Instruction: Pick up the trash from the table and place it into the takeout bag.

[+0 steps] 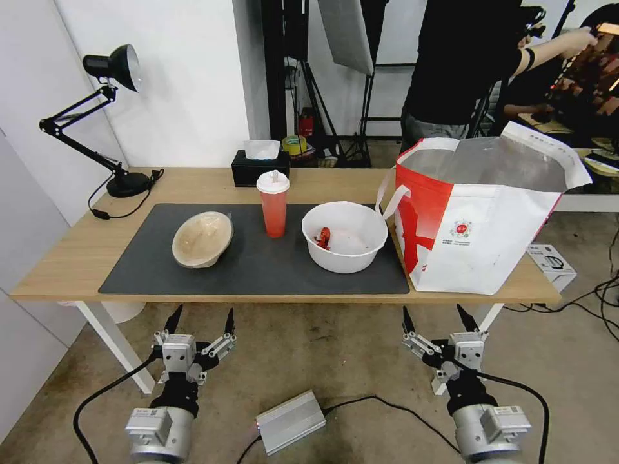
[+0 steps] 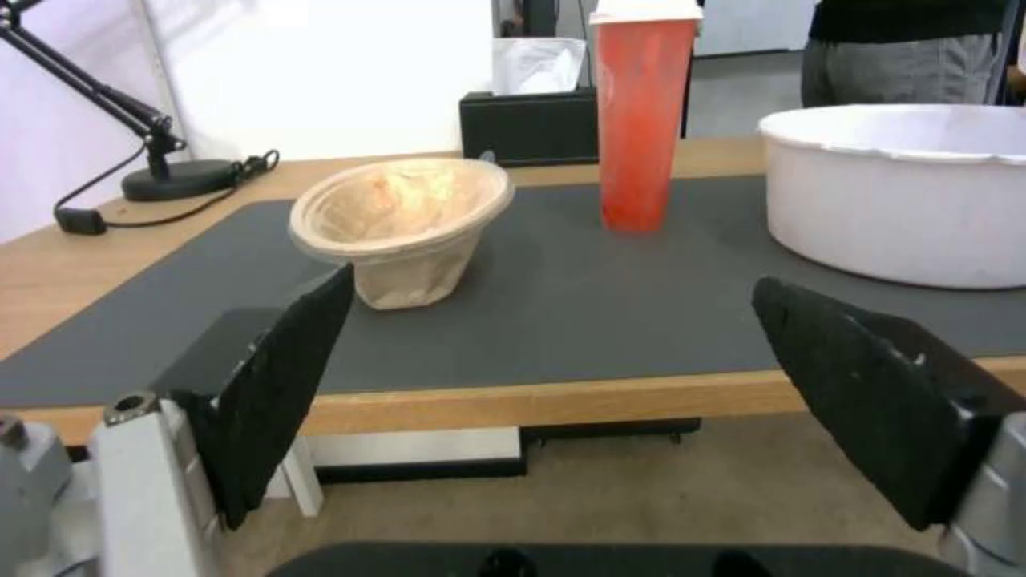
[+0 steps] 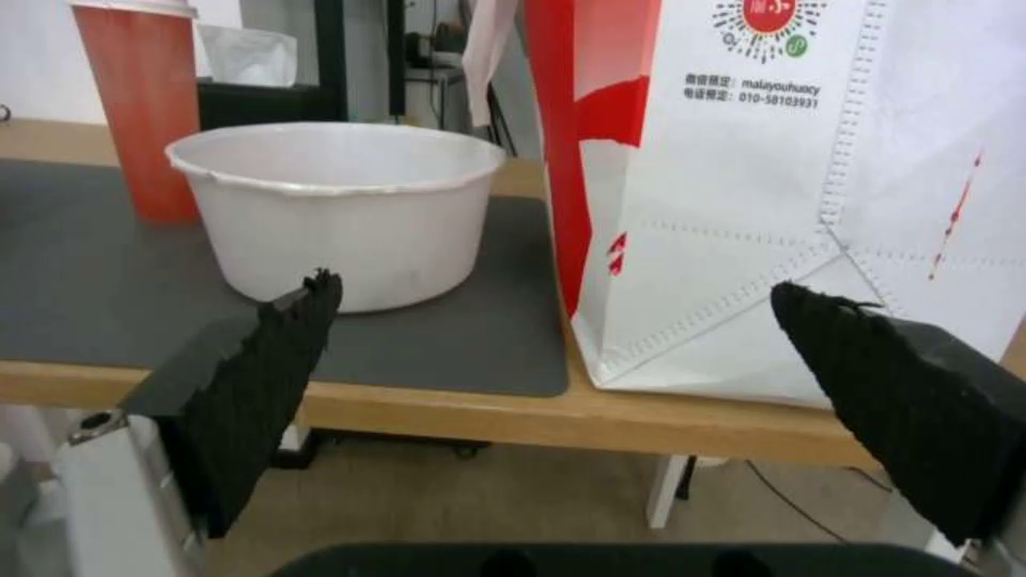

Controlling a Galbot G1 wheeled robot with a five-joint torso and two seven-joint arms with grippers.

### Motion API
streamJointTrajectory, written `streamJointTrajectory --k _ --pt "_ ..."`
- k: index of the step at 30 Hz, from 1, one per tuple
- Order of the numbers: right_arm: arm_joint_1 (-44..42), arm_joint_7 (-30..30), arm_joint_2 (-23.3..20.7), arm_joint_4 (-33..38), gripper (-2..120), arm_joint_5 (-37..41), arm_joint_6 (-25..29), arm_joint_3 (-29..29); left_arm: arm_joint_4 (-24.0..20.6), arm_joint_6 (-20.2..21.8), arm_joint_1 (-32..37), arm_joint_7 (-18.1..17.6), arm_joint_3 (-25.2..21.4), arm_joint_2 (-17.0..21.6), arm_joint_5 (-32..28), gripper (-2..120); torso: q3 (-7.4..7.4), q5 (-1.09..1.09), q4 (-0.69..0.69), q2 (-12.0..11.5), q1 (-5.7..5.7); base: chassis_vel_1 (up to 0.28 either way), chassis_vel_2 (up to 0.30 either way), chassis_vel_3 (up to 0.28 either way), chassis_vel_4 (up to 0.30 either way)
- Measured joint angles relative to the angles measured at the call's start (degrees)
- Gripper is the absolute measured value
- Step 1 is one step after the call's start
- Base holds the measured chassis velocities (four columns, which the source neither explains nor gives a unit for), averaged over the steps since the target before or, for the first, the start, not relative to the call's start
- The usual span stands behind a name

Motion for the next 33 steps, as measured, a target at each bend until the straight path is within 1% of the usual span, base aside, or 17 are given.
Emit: streamJointTrajectory --k 20,21,22,23,24,26,27,28,31,32,33 --pt "0.00 0.00 0.00 0.00 100 0.00 0.00 0.00 0.00 0.00 0.00 0.00 0.00 0.00 0.00 100 0.00 0.00 0.00 0.00 0.00 0.000 0.000 0.000 0.000" --pt "0.00 0.00 0.00 0.00 100 0.00 0.00 0.00 0.02 -0.09 0.08 -0.75 -0.09 -0.20 -0.01 100 0.00 0.00 -0.02 0.00 0.00 0.000 0.000 0.000 0.000" --pt "0.00 0.00 0.00 0.00 100 0.00 0.00 0.00 0.02 -0.09 0.08 -0.75 -0.09 -0.20 -0.01 100 0.00 0.00 -0.02 0.00 0.00 0.000 0.000 0.000 0.000" --pt "-0.01 0.00 0.00 0.00 100 0.00 0.00 0.00 0.21 -0.53 0.31 -3.01 -0.75 -1.56 -0.08 100 0.00 0.01 -0.01 0.00 0.00 0.000 0.000 0.000 0.000" --pt "0.07 0.01 -0.02 0.00 100 0.00 -0.15 -0.02 0.39 -0.91 0.55 -4.73 -1.04 -3.23 -0.19 100 0.00 -0.01 0.03 0.00 0.00 0.000 0.000 0.000 0.000" --pt "1.23 0.73 -0.37 -0.04 100 0.00 -2.25 -0.33 0.48 -1.40 0.76 -5.65 -1.18 -4.32 -0.20 100 0.00 0.01 -0.01 0.00 0.00 0.000 0.000 0.000 0.000" --pt "1.23 0.73 -0.37 -0.04 100 0.00 -2.25 -0.33 0.48 -1.40 0.76 -5.65 -1.18 -4.32 -0.20 100 0.00 0.01 -0.01 0.00 0.00 0.000 0.000 0.000 0.000" --pt "2.08 1.23 -0.64 -0.06 100 0.01 -3.67 -0.61 0.50 -1.60 0.85 -6.02 -1.18 -4.51 -0.19 100 0.00 0.00 -0.01 0.00 0.00 0.000 0.000 0.000 0.000" --pt "5.86 3.64 -1.84 -0.21 100 0.11 -10.33 -1.76 0.47 -2.13 1.37 -6.63 -1.28 -4.80 -0.07 100 0.00 0.00 0.01 0.00 0.00 0.000 0.000 0.000 0.000" --pt "5.86 3.64 -1.84 -0.21 100 0.11 -10.33 -1.76 0.47 -2.13 1.37 -6.63 -1.28 -4.80 -0.07 100 0.00 0.00 0.01 0.00 0.00 0.000 0.000 0.000 0.000" --pt "7.29 4.54 -2.29 -0.27 100 0.17 -12.82 -2.17 0.45 -2.34 1.55 -6.64 -1.35 -4.85 0.10 100 0.00 0.01 0.00 0.00 0.00 0.000 0.000 0.000 0.000"
